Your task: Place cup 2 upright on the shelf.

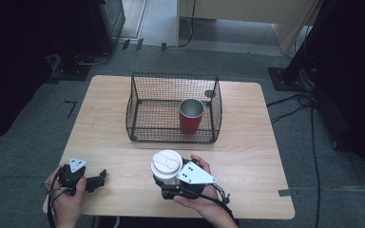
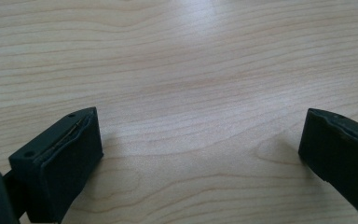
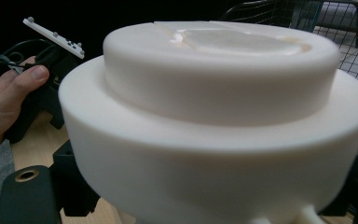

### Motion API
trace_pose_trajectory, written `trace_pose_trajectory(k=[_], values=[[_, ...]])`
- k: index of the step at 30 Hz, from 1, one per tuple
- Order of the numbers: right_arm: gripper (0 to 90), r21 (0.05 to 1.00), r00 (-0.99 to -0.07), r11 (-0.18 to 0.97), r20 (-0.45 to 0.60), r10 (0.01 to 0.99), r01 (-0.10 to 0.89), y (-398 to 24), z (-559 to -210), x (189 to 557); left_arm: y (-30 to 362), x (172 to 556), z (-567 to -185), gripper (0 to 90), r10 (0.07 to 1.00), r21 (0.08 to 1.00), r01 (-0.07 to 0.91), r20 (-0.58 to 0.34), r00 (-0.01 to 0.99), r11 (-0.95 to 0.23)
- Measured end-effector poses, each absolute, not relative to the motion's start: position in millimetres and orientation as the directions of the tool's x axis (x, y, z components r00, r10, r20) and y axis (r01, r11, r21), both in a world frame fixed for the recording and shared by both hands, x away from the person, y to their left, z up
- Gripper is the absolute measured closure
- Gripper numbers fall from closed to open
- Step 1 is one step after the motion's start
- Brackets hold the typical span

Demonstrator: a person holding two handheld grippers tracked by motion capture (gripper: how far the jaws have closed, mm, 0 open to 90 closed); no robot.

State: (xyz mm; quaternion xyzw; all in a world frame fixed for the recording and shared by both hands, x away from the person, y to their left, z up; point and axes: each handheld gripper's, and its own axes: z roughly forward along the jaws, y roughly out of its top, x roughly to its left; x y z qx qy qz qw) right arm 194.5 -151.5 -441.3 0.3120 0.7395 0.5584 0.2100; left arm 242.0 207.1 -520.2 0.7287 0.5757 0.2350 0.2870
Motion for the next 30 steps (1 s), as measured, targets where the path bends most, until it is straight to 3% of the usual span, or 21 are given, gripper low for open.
trace_pose_trajectory(k=[30], values=[[16.2, 0.977, -0.709, 0.145, 0.009, 0.705, 0.156, -143, -407, 206, 207, 242, -520, 0.1, 0.974, 0.69, 0.703, 0.01, 0.225, -0.17]])
